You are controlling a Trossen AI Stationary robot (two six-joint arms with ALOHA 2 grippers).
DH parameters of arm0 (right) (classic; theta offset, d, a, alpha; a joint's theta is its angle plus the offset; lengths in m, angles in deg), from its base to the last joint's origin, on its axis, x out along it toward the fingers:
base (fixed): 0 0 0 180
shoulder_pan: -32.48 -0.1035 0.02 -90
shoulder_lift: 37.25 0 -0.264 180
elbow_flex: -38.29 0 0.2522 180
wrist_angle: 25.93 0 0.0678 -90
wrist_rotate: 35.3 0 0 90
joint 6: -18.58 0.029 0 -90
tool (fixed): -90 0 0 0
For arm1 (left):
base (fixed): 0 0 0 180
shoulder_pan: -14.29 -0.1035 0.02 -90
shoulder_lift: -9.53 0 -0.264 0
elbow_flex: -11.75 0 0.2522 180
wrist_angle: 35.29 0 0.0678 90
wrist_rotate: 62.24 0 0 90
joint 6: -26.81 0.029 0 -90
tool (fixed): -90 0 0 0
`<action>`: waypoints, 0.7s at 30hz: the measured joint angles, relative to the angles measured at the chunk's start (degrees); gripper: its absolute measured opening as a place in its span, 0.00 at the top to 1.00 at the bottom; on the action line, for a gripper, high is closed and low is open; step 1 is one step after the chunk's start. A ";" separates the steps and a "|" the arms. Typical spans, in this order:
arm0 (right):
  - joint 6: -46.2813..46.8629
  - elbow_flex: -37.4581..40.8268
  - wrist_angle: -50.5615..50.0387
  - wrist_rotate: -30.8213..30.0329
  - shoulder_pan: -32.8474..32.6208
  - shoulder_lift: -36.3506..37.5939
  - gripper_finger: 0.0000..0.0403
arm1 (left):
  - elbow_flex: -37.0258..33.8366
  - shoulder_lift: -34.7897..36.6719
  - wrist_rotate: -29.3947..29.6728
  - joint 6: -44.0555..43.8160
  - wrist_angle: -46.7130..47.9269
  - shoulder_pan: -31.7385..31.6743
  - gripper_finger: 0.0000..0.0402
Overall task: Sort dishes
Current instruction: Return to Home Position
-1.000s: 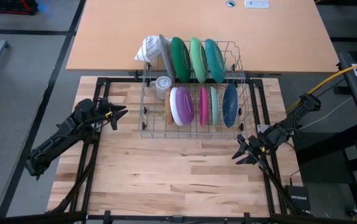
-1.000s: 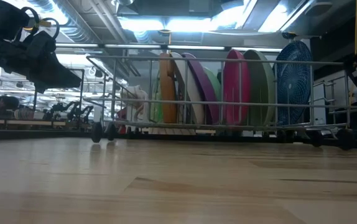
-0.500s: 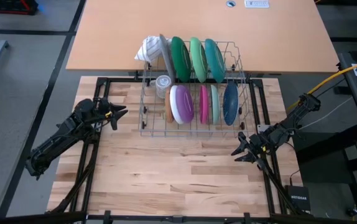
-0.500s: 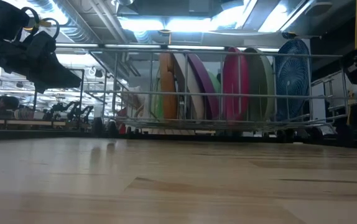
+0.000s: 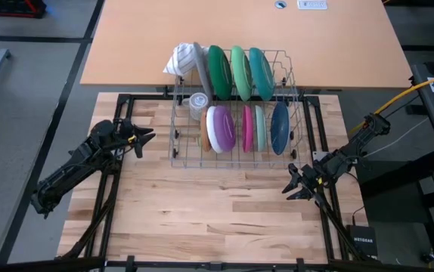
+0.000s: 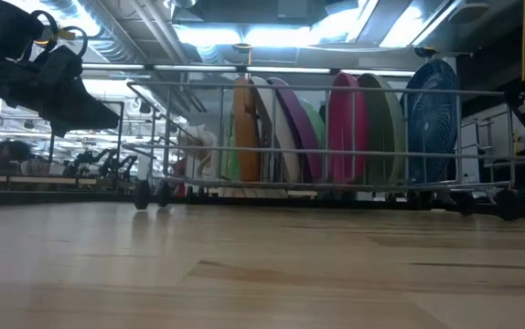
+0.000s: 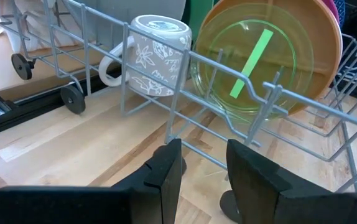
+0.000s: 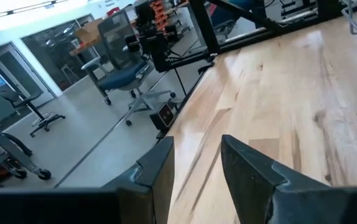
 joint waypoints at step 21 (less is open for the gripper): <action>0.21 -0.02 0.00 1.08 -0.07 -0.44 0.66 | -0.02 0.00 -0.02 0.02 0.02 -0.02 0.71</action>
